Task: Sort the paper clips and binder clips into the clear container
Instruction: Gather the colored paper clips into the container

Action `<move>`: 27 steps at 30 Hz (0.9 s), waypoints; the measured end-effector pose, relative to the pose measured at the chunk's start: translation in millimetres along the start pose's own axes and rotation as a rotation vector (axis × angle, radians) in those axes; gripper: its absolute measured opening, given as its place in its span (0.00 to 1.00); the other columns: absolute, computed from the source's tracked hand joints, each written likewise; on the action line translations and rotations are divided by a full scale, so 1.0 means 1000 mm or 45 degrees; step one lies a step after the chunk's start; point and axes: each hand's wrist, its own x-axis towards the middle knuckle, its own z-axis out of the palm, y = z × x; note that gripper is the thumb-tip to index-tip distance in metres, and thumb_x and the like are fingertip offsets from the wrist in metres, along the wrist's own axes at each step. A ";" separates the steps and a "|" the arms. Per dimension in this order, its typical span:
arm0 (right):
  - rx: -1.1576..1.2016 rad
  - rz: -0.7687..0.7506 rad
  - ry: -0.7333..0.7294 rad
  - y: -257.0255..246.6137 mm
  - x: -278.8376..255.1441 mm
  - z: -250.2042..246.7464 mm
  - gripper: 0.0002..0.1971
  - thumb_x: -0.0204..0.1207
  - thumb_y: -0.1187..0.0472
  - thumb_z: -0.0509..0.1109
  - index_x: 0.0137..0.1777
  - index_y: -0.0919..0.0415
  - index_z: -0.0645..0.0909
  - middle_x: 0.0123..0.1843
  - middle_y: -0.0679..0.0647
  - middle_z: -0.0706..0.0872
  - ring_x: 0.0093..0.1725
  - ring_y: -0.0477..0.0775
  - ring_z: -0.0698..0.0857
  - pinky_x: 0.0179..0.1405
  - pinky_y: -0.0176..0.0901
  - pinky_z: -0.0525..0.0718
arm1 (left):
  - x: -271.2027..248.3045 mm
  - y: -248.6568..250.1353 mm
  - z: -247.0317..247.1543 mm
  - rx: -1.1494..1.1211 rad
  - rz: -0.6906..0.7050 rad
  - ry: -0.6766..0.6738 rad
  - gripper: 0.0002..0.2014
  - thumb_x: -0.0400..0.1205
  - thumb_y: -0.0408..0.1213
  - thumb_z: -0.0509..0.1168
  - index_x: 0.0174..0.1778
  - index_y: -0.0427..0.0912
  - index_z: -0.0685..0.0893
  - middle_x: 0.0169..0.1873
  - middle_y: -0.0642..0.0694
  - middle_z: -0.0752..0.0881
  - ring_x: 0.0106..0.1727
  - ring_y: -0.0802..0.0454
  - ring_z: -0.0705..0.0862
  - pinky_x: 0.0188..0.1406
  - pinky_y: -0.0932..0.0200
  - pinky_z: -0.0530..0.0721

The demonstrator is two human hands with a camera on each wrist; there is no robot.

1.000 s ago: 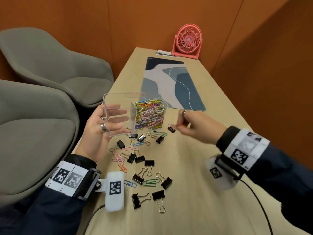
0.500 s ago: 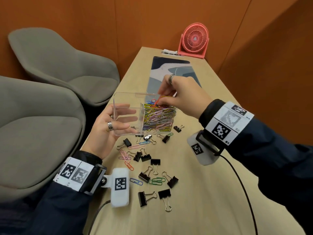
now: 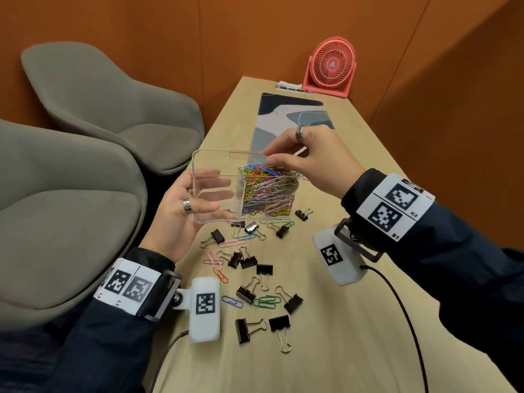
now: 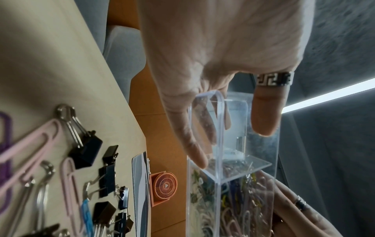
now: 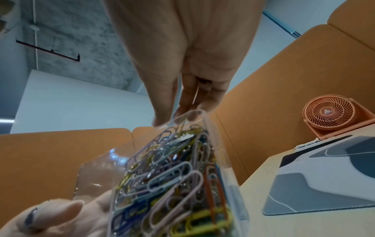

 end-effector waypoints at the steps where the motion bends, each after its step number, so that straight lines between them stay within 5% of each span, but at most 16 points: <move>1: -0.033 -0.018 0.027 0.001 -0.002 -0.001 0.02 0.74 0.57 0.73 0.44 0.52 0.84 0.36 0.40 0.83 0.37 0.38 0.81 0.35 0.21 0.75 | 0.000 0.000 0.000 0.002 0.004 0.006 0.24 0.60 0.22 0.61 0.52 0.42 0.81 0.49 0.42 0.86 0.54 0.41 0.87 0.41 0.47 0.90; 5: -0.049 0.000 0.170 0.008 -0.019 -0.003 0.08 0.76 0.50 0.69 0.42 0.54 0.77 0.33 0.46 0.77 0.32 0.40 0.72 0.32 0.27 0.72 | 0.000 0.003 -0.003 0.002 0.029 0.042 0.24 0.61 0.23 0.61 0.54 0.41 0.80 0.50 0.42 0.85 0.54 0.41 0.86 0.44 0.46 0.90; 7: -0.015 0.065 0.078 0.012 -0.032 -0.001 0.11 0.75 0.49 0.68 0.40 0.56 0.78 0.34 0.53 0.80 0.31 0.43 0.73 0.31 0.30 0.71 | 0.000 0.004 -0.004 -0.011 0.037 0.061 0.24 0.61 0.22 0.61 0.54 0.40 0.79 0.50 0.41 0.84 0.54 0.41 0.85 0.44 0.45 0.90; 9: -0.041 0.120 -0.254 0.015 -0.047 0.006 0.12 0.74 0.50 0.69 0.41 0.59 0.84 0.36 0.57 0.86 0.32 0.43 0.77 0.33 0.32 0.75 | 0.000 0.005 -0.006 -0.024 0.046 0.087 0.24 0.62 0.22 0.61 0.54 0.40 0.79 0.50 0.41 0.84 0.53 0.41 0.85 0.43 0.46 0.90; 12: -0.209 0.134 -0.844 0.017 -0.067 0.028 0.08 0.73 0.52 0.73 0.44 0.55 0.87 0.36 0.44 0.87 0.32 0.35 0.78 0.35 0.25 0.74 | 0.001 0.006 -0.007 -0.033 0.053 0.113 0.24 0.62 0.22 0.61 0.55 0.38 0.78 0.49 0.41 0.84 0.53 0.41 0.85 0.42 0.48 0.90; 14: -0.271 0.146 -1.010 0.019 -0.075 0.042 0.08 0.71 0.50 0.75 0.46 0.52 0.87 0.35 0.42 0.85 0.31 0.33 0.78 0.34 0.23 0.73 | 0.001 0.007 -0.007 -0.022 0.056 0.120 0.25 0.62 0.22 0.61 0.56 0.38 0.78 0.49 0.41 0.84 0.53 0.41 0.85 0.43 0.47 0.90; 20: -0.399 0.204 -1.076 0.018 -0.082 0.064 0.14 0.62 0.47 0.80 0.42 0.52 0.83 0.32 0.43 0.80 0.31 0.41 0.77 0.31 0.33 0.74 | 0.001 0.006 -0.006 0.008 0.046 0.137 0.25 0.61 0.22 0.62 0.55 0.39 0.78 0.49 0.42 0.85 0.54 0.41 0.85 0.49 0.40 0.87; 27: -0.391 0.175 -1.121 0.017 -0.082 0.066 0.08 0.72 0.56 0.75 0.46 0.60 0.84 0.41 0.52 0.84 0.32 0.41 0.75 0.27 0.22 0.72 | 0.000 0.007 -0.004 0.044 0.036 0.130 0.25 0.61 0.23 0.62 0.55 0.39 0.78 0.50 0.41 0.84 0.55 0.41 0.85 0.48 0.42 0.88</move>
